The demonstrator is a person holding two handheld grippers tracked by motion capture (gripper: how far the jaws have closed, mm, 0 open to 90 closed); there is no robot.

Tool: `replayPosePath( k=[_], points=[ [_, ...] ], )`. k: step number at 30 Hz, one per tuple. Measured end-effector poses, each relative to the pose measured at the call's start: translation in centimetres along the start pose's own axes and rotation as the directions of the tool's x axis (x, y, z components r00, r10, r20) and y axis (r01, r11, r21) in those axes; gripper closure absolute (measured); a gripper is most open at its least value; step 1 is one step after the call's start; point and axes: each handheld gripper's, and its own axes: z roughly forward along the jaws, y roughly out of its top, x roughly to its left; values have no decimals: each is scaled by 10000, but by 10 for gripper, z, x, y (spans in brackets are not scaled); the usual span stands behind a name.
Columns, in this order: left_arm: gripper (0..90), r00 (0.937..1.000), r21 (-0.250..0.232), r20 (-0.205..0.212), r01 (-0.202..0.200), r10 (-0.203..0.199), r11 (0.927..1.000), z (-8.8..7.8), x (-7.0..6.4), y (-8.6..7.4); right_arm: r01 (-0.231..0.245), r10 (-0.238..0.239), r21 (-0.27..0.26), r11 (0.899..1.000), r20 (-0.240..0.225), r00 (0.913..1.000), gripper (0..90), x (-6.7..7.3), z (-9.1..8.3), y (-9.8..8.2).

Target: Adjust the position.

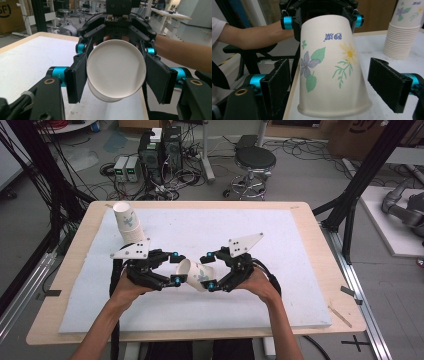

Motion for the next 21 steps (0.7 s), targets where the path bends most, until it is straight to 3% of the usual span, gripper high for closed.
replayPosePath(
  k=[8, 21],
  points=[
    [367, 9999, -44, 106, -12, 13, 10000, -1, -1, 2, -133, 136, 77, 9999, -382, 9992, 188, -3, 15, -7],
    [367, 9997, -43, 236, -5, 6, 10000, 0, -1, 1, 103, -93, 173, 9998, -561, 9984, 239, -6, 19, -8]
  ],
)
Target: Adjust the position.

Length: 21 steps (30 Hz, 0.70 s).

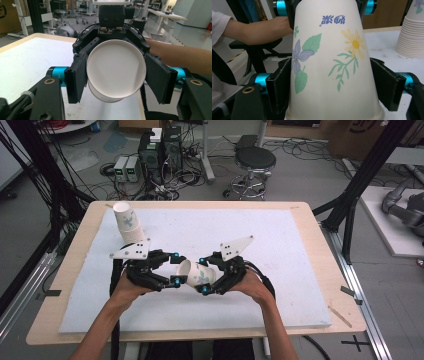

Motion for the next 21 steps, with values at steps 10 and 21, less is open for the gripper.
replayPosePath(
  k=[10, 21],
  points=[
    [368, 10000, 86, 25, -15, 15, 10000, -2, 1, -1, 47, -46, 114, 9999, -41, 10000, 308, 0, -1, 0],
    [49, 9999, -16, -119, -23, 23, 10000, -7, 2, -4, -39, 37, 154, 9999, 117, 9999, 308, 0, -4, 0]
  ],
)
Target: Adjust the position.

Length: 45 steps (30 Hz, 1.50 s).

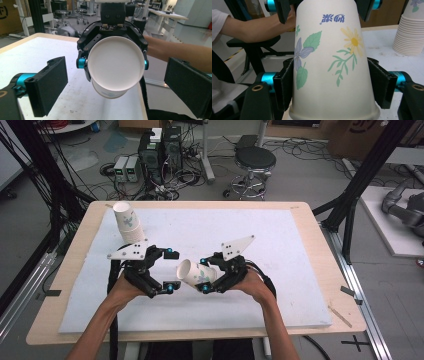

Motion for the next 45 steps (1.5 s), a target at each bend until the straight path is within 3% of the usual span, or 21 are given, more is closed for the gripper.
replayPosePath(
  k=[6, 7, 8, 9, 10, 11, 12, 13, 14, 15, 16, 17, 18, 19, 20, 21, 27, 31, 38, 41, 45],
  points=[
    [49, 9998, 1441, -134, -119, 140, 9895, -3, 0, 6, -55, 19, 658, 9978, 549, 9985, 314, 3, -6, 5],
    [49, 9994, 1987, -277, -142, 201, 9800, -3, 0, 11, -41, -39, 1128, 9936, 713, 9974, 314, 5, -8, 11],
    [49, 9994, 1987, -277, -142, 201, 9800, -3, 0, 11, -41, -39, 1128, 9936, 713, 9974, 314, 5, -8, 11],
    [50, 9982, 2722, -462, -249, 389, 9619, 0, 0, 16, -16, -126, 1589, 9873, 887, 9960, 314, 7, -9, 18],
    [50, 9982, 2722, -462, -249, 389, 9619, 0, 0, 16, -16, -126, 1589, 9873, 887, 9960, 314, 7, -9, 18],
    [50, 9979, 3347, -455, -284, 463, 9419, 3, 1, 22, -157, -72, 2164, 9762, 1047, 9945, 314, 9, -9, 25],
    [50, 9979, 3347, -455, -284, 463, 9419, 3, 1, 22, -157, -72, 2164, 9762, 1047, 9945, 314, 9, -9, 25],
    [50, 9977, 4077, -368, -376, 575, 9124, 6, 3, 28, -257, -71, 2689, 9628, 1206, 9927, 314, 10, -9, 31],
    [50, 9977, 4077, -368, -376, 575, 9124, 6, 3, 28, -257, -71, 2689, 9628, 1206, 9927, 314, 10, -9, 31],
    [50, 9978, 4372, -342, -355, 561, 8987, 8, 3, 30, -419, -59, 3316, 9425, 1418, 9899, 315, 11, -9, 38],
    [50, 9973, 4758, -297, -443, 664, 8785, 10, 3, 31, -419, -59, 3316, 9425, 1418, 9899, 315, 11, -9, 38],
    [50, 9969, 5350, -282, -475, 741, 8435, 13, 4, 33, -592, -35, 3925, 9178, 1573, 9875, 316, 11, -8, 43],
    [49, 9969, 5350, -282, -475, 741, 8435, 13, 4, 33, -592, -35, 3925, 9178, 1573, 9875, 316, 11, -8, 43],
    [50, 9968, 5623, -234, -498, 760, 8254, 15, 5, 34, -750, -18, 4514, 8892, 1672, 9859, 315, 11, -5, 47],
    [50, 9974, 5752, -273, -386, 663, 8171, 16, 5, 34, -750, -18, 4514, 8892, 1672, 9859, 315, 11, -5, 47],
    [50, 9970, 6091, -202, -465, 741, 7917, 20, 7, 36, -799, -67, 4934, 8661, 1712, 9852, 316, 11, -3, 51],
    [50, 9966, 6233, -190, -509, 801, 7804, 26, 8, 38, -880, -73, 5451, 8337, 1702, 9854, 316, 12, 2, 59],
    [50, 9967, 6221, -139, -541, 800, 7811, 33, 9, 39, -885, -112, 5645, 8206, 1708, 9852, 316, 11, 5, 58],
    [50, 9972, 6291, 101, -639, 740, 7747, 47, 10, 37, -831, -99, 5690, 8181, 1583, 9873, 315, 10, 8, 57],
    [50, 9973, 6205, 157, -661, 719, 7814, 54, 11, 37, -863, -74, 5697, 8173, 1601, 9871, 316, 10, 7, 57],
    [50, 9970, 6243, 200, -713, 753, 7779, 60, 11, 37, -836, -90, 5692, 8180, 1580, 9874, 316, 10, 7, 57]
  ],
)
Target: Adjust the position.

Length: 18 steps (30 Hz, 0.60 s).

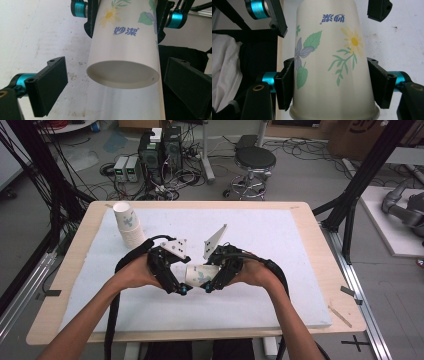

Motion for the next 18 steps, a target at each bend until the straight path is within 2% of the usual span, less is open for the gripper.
replayPosePath(
  k=[2, 4, 9, 12, 14, 18],
  points=[
    [77, 10000, 5, 48, -14, 14, 10000, 1, 0, 1, -23, 23, 36, 10000, -4, 10000, 315, 0, 0, 0],
    [175, 9999, 39, 74, -79, 79, 10000, 2, 0, 1, 25, -25, 64, 10000, -21, 10000, 316, 0, 1, 0],
    [205, 9999, 140, 115, -116, 114, 9998, 3, 0, 1, 78, -78, 32, 10000, -13, 10000, 315, 0, 1, 0],
    [304, 9991, 127, 350, -241, 237, 9996, 3, -1, 1, 95, -95, 43, 9999, 5, 10000, 316, -1, 2, 0],
    [340, 9990, 142, 349, -267, 262, 9995, 3, -1, 1, 96, -96, 18, 10000, -34, 9999, 316, -1, 2, 0],
    [353, 9988, 233, 379, -318, 309, 9992, 4, -1, 0, 126, -126, 79, 9999, -50, 9999, 321, -1, 2, 1]
  ],
)
